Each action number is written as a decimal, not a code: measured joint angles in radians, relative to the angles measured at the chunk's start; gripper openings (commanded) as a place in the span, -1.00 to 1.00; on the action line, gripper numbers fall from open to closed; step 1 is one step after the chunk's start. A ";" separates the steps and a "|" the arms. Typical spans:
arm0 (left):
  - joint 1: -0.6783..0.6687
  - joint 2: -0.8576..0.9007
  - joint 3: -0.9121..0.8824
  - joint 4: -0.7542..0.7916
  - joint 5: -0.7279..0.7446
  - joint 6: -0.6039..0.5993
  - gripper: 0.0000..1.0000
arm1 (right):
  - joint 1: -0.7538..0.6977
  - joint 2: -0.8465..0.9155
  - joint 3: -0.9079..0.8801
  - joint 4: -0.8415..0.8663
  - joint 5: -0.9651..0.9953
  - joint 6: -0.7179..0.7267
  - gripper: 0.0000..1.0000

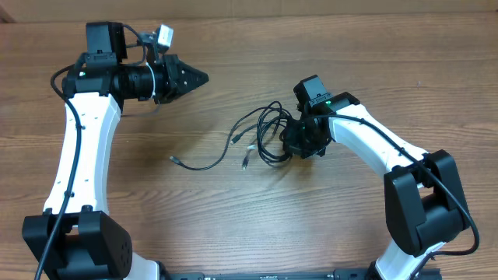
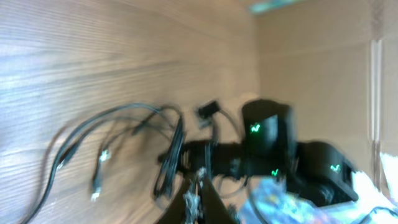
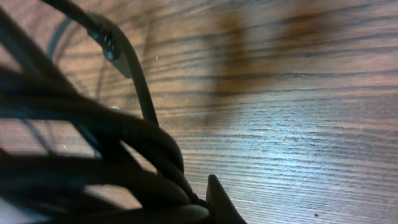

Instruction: Untangle cables

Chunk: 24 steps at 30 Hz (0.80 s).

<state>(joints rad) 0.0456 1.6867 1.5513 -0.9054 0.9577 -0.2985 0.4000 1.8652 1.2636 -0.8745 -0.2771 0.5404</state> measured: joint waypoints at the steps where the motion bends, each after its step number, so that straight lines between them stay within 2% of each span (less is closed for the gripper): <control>1: -0.005 0.000 0.000 -0.044 -0.039 0.023 -0.88 | 0.000 0.000 0.000 -0.014 -0.013 -0.043 -0.92; 2: -0.012 0.000 0.000 -0.077 -0.082 0.047 -0.81 | 0.000 0.000 0.000 -0.032 -0.023 -0.078 -0.92; 5: -0.049 0.000 0.000 -0.111 -0.172 0.109 -0.35 | 0.000 -0.008 0.040 -0.108 -0.125 -0.235 -0.92; 6: -0.062 0.000 0.000 -0.113 -0.181 0.118 -0.26 | 0.000 -0.026 0.067 -0.119 -0.166 -0.276 -0.93; 7: -0.072 0.000 0.000 -0.113 -0.186 0.120 -0.03 | 0.000 -0.049 0.101 -0.134 -0.217 -0.308 -0.93; 8: -0.086 0.000 0.000 -0.113 -0.193 0.126 0.11 | 0.000 -0.097 0.154 -0.132 -0.287 -0.339 -0.93; 11: -0.123 0.000 0.000 -0.113 -0.201 0.145 0.21 | 0.000 -0.193 0.212 -0.114 -0.380 -0.217 -0.93; 16: -0.177 0.000 0.000 -0.113 -0.203 0.179 0.40 | 0.000 -0.160 0.214 -0.120 -0.394 -0.086 -0.93; 22: -0.177 0.000 0.000 -0.112 -0.115 0.179 0.40 | 0.000 -0.065 0.214 -0.113 -0.354 -0.050 -0.92; 24: -0.177 0.000 0.000 -0.111 -0.077 0.159 0.40 | 0.000 -0.063 0.214 -0.113 -0.325 -0.047 -0.84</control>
<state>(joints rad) -0.1314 1.6867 1.5513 -1.0161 0.8803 -0.1394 0.3996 1.8023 1.4773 -0.9874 -0.6022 0.4938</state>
